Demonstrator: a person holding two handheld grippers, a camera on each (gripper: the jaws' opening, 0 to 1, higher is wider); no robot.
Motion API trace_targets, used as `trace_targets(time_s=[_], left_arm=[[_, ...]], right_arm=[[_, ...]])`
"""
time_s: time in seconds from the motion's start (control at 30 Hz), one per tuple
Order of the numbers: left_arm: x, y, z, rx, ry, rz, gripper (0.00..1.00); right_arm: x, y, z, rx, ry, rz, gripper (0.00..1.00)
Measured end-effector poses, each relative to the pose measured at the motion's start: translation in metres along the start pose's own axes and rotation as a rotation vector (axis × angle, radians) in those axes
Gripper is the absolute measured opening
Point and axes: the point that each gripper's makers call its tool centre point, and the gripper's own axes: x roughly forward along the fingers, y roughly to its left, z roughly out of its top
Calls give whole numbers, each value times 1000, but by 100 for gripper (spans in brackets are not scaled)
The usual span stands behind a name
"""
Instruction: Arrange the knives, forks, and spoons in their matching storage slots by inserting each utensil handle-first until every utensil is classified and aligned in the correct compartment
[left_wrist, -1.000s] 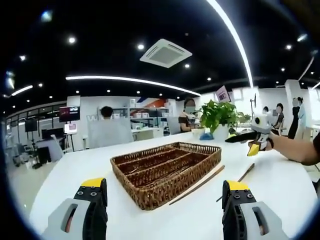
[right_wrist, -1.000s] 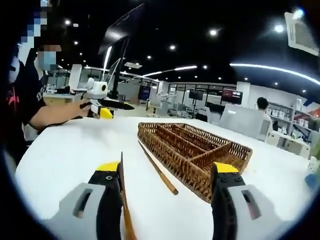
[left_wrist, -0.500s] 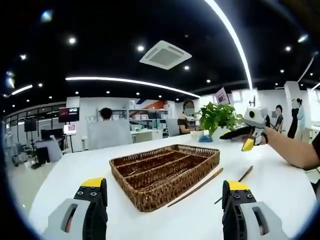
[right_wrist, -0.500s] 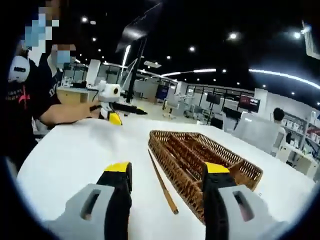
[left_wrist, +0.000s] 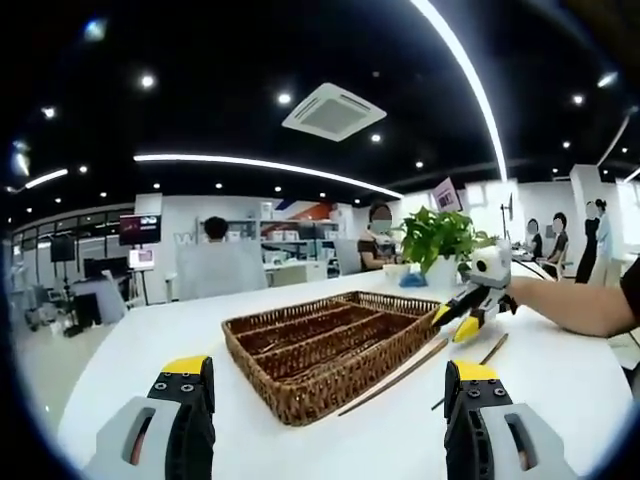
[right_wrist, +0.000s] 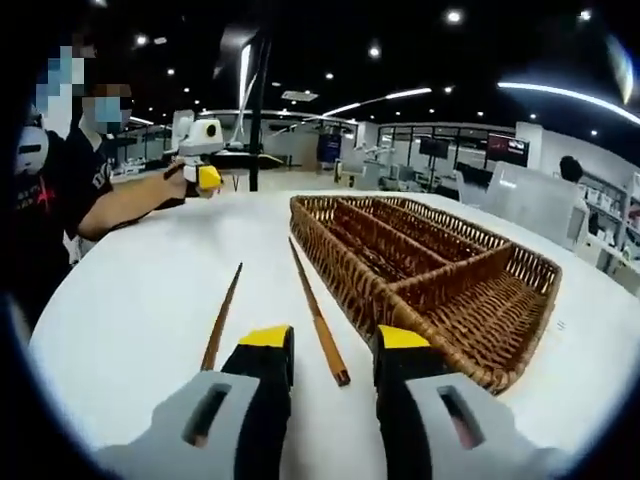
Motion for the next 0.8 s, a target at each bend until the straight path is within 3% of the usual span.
trace_targets(time_s=[0.07, 0.2, 0.3, 0.4, 0.67, 0.8], left_arm=[[0, 1, -2, -1, 5, 3, 100], [0, 3, -3, -2, 9, 10, 100], [1, 6, -6, -7, 17, 16, 100], [0, 7, -6, 2, 18, 26, 100], [0, 4, -1, 22, -7, 26, 100], [1, 7, -3, 14, 3, 38, 100]], right_arm=[[3, -2, -10, -9, 49, 20, 26], [4, 0, -13, 8, 43, 56, 7], [2, 11, -13, -39, 49, 96, 6], [2, 14, -14, -14, 56, 119, 5], [5, 15, -13, -21, 57, 122, 6], [13, 13, -8, -17, 41, 110, 16]])
